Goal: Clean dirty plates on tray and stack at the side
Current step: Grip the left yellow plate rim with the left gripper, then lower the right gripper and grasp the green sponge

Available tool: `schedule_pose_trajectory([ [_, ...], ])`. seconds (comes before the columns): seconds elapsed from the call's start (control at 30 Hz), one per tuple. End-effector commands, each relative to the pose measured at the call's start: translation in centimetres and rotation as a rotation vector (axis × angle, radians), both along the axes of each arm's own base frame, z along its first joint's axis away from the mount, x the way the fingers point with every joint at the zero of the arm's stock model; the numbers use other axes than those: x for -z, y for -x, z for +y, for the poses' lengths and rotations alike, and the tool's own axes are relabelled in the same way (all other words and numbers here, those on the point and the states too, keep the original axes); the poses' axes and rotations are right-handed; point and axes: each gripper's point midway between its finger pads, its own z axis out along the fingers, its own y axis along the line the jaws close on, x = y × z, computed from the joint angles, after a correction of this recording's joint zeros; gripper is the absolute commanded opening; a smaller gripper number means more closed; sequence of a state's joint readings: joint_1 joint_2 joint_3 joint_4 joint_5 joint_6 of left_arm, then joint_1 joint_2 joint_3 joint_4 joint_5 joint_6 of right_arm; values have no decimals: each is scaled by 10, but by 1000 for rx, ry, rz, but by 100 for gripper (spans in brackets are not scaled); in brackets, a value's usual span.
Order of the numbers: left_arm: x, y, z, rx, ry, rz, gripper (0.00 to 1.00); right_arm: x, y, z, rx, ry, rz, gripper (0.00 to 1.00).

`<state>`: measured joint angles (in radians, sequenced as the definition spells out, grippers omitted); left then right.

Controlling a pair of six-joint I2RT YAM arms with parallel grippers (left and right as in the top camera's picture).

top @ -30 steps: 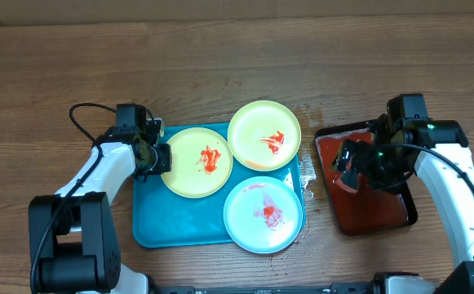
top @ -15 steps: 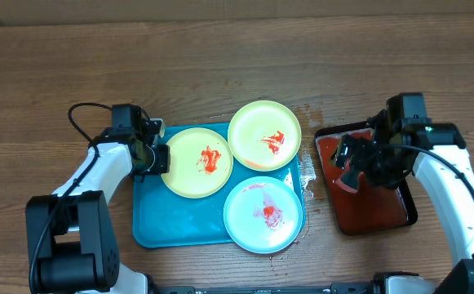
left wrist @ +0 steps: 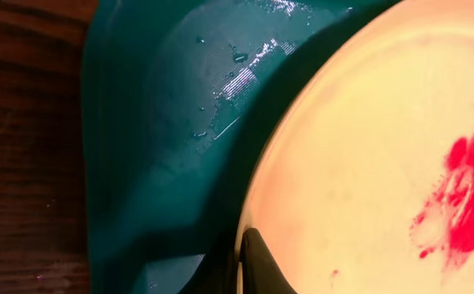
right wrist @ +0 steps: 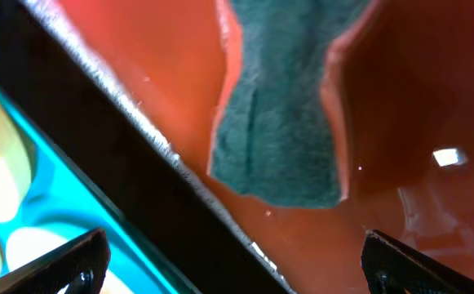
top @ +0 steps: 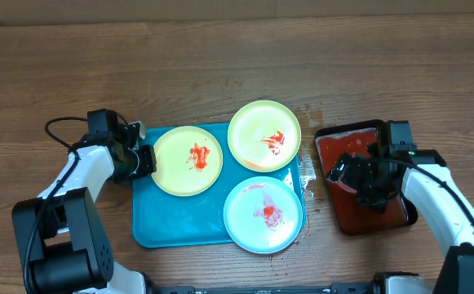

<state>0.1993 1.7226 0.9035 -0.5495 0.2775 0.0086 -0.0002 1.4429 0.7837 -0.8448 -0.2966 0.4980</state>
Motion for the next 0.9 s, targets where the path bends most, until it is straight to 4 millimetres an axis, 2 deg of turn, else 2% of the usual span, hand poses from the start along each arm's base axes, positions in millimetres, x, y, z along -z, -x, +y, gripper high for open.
schedule_pose_trajectory([
  [0.0,25,21,-4,86,14,62,5,2,-7,-11,71,48,-14,96],
  [0.03,25,21,-4,93,12,58,5,2,-12,-14,73,68,-37,88],
  [0.07,25,21,-5,104,15,54,5,2,-15,-16,71,75,-52,85],
  [0.27,22,19,-15,163,55,26,4,-1,-39,-27,88,138,-152,82],
  [0.43,22,19,-20,176,56,28,5,-1,-45,-38,145,191,-168,50],
  [0.47,22,19,-21,179,56,28,4,0,-45,-40,154,200,-163,48],
  [0.57,22,19,-22,181,56,29,4,7,-43,-41,154,207,-137,31],
  [0.7,22,19,-22,179,57,31,4,23,-36,-41,148,212,-77,29],
  [0.77,22,19,-22,172,58,32,4,31,-34,-41,145,213,-50,23],
  [0.83,22,19,-22,172,58,32,4,37,-32,-41,147,214,-28,22],
  [0.87,22,19,-22,168,59,33,4,39,-32,-41,146,214,-24,17],
])
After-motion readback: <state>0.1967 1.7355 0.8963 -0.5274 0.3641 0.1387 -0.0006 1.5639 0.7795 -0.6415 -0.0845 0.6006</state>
